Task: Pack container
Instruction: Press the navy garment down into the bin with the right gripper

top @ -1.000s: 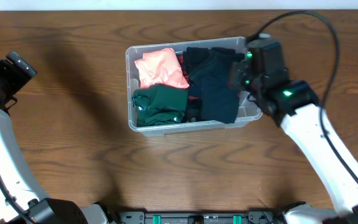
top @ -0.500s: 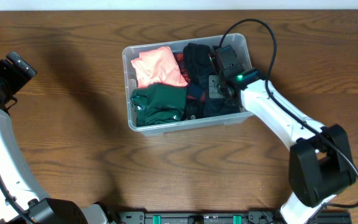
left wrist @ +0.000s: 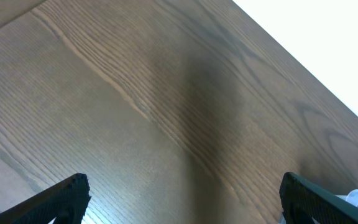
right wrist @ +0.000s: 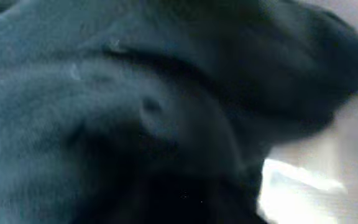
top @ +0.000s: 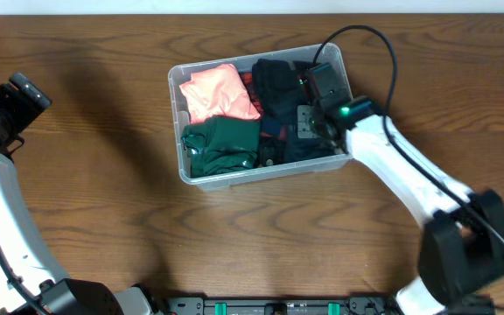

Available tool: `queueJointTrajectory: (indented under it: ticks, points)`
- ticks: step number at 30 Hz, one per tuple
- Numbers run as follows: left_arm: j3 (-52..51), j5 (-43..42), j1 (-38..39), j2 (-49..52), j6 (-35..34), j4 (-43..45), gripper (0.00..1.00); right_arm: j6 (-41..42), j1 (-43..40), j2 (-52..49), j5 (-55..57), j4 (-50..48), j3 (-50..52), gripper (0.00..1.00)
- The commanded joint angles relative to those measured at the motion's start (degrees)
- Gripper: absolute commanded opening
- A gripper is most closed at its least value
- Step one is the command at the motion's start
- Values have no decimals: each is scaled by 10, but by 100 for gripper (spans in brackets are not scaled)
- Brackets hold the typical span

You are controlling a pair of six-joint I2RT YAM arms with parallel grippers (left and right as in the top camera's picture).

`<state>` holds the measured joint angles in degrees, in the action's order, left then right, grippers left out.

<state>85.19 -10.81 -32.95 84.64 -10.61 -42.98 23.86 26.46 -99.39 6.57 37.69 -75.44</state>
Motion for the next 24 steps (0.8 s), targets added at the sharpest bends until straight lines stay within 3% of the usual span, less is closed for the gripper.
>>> queueJointTrajectory:
  ticks: [1,4,6,14,24]
  points:
    - [0,-5,-2,3,5,2,98,-4,7,86,-30,8,3,60]
    - [0,-5,-2,3,5,2,98,-4,4,131,-21,35,3,68]
    - [0,-5,-2,3,5,2,98,-4,3,142,-21,55,3,63]
    - [0,-5,-2,3,5,2,98,-4,3,119,-23,171,6,2]
    - [0,-5,-2,3,5,2,98,-4,-5,109,30,178,41,1]
